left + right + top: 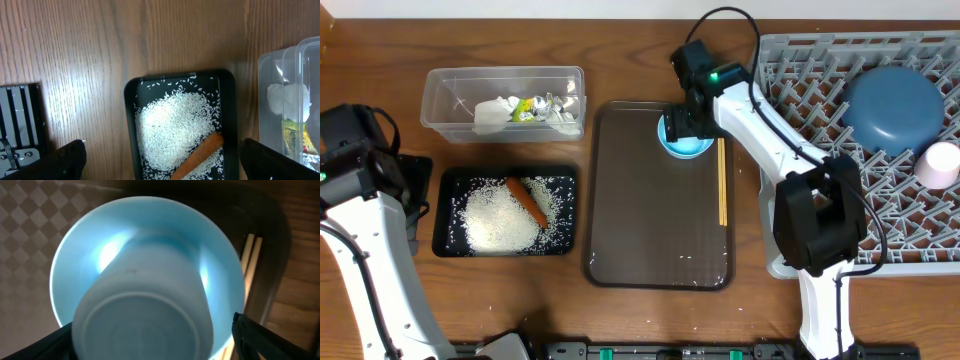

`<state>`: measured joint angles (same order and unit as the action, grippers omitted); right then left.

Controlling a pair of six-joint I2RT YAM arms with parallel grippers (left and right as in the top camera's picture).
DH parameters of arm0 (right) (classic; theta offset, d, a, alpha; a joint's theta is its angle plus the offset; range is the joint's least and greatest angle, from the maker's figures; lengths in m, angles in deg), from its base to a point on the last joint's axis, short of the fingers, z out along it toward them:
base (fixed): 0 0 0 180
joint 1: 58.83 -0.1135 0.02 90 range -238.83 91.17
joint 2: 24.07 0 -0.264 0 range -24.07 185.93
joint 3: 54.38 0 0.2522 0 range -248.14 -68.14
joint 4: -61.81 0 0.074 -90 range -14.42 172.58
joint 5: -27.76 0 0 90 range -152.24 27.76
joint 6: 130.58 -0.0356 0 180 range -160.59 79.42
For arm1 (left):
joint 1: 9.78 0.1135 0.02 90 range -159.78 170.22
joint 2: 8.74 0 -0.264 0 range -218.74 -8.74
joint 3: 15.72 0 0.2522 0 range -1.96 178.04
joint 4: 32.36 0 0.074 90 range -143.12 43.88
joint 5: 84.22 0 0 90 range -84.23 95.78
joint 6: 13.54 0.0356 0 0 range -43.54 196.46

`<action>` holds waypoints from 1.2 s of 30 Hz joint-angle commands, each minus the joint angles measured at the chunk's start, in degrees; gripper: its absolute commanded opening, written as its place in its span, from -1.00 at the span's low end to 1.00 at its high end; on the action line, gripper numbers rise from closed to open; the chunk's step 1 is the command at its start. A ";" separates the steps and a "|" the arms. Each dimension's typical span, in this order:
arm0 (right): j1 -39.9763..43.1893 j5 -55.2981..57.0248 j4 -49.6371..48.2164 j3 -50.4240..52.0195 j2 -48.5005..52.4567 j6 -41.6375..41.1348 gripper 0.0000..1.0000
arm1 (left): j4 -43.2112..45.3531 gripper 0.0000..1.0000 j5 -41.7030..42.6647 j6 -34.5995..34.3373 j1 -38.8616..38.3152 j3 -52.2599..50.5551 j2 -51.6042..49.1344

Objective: Sort waste into correct bins and load items into the dishwasher rack

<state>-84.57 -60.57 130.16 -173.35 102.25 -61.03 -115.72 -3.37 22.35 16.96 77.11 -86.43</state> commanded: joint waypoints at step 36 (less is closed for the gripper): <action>22.58 -0.66 6.69 -5.88 -27.71 2.25 0.05 | -0.24 0.99 -0.31 0.52 0.24 0.39 -0.28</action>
<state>-67.52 -61.80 135.28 -178.77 77.22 -59.87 -115.72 -3.37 22.35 16.96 77.11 -86.43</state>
